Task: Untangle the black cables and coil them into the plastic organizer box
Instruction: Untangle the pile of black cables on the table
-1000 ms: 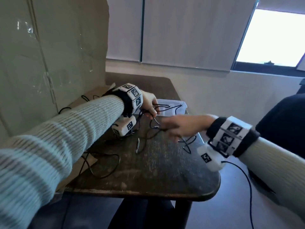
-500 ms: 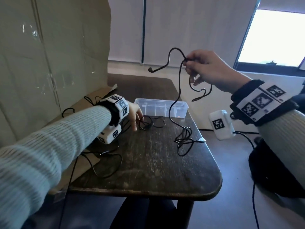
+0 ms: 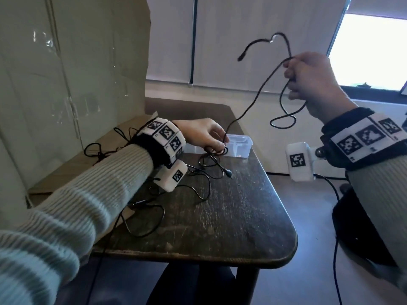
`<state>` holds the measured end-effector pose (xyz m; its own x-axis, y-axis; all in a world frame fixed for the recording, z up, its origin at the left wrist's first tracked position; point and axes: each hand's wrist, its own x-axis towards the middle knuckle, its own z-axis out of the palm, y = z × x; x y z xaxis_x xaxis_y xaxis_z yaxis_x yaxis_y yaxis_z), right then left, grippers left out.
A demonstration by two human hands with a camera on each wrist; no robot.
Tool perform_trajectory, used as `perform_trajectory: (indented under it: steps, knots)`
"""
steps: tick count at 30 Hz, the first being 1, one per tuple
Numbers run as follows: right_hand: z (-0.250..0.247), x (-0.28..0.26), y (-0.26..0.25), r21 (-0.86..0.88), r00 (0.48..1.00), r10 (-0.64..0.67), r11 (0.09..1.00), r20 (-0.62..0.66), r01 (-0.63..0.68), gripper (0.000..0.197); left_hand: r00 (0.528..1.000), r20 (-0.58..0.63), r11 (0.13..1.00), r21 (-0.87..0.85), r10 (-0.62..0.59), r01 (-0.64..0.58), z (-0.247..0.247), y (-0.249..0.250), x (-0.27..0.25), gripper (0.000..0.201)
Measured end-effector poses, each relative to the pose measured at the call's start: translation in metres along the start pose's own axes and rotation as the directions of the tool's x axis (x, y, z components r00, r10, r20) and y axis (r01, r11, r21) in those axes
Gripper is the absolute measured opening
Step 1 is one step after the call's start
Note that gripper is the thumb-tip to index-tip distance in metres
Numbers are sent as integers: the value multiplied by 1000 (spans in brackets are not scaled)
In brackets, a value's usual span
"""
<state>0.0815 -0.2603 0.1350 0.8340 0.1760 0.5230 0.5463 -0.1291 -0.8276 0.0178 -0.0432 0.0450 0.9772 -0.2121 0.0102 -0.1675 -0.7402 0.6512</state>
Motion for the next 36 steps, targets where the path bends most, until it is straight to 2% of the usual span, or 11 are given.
perform_trajectory:
  steps: [5, 9, 12, 15, 18, 20, 22, 25, 28, 33, 36]
  knots:
    - [-18, -2, 31, -61, 985, 112, 991, -132, -121, 15, 931, -362, 998, -47, -45, 30, -10, -5, -12, 15]
    - [1, -19, 54, -347, 979, 182, 927, 95, -139, 28, 783, -615, 995, -87, -88, 44, -1, -3, -9, 12]
    - [16, -38, 51, -589, 901, 330, 801, 281, -109, 40, 690, -722, 996, -84, -43, -26, 4, 3, -10, 12]
    - [28, -52, 39, -821, 914, 261, 559, 309, 118, 46, 707, -707, 998, -30, 12, -47, 9, 13, -17, 12]
    - [40, -66, 24, -602, 930, 28, 769, 368, 215, 40, 725, -689, 985, -115, 15, -130, 15, 21, -26, 13]
    - [46, -79, 20, -341, 913, 34, 933, 406, 117, 34, 713, -702, 957, -210, -5, -201, 22, 26, -32, 11]
    - [49, -89, 25, -235, 925, 44, 971, 376, 49, 26, 725, -688, 931, -285, -33, -229, 32, 30, -39, 8]
    - [50, -96, 45, -267, 972, -6, 961, 236, 71, 11, 726, -687, 923, -305, -42, -236, 46, 29, -41, 9]
    - [43, -101, 54, -320, 993, -51, 944, 108, 83, 25, 631, -773, 956, -233, -70, -179, 55, 23, -37, 15]
    - [33, -113, 47, 205, 990, 142, 968, 20, -143, 32, 526, -821, 935, -334, -224, -122, 63, 18, -35, 22]
    - [28, -123, 45, 617, 916, 334, 679, 221, -397, 27, 576, -767, 910, -404, -283, -91, 66, 19, -39, 22]
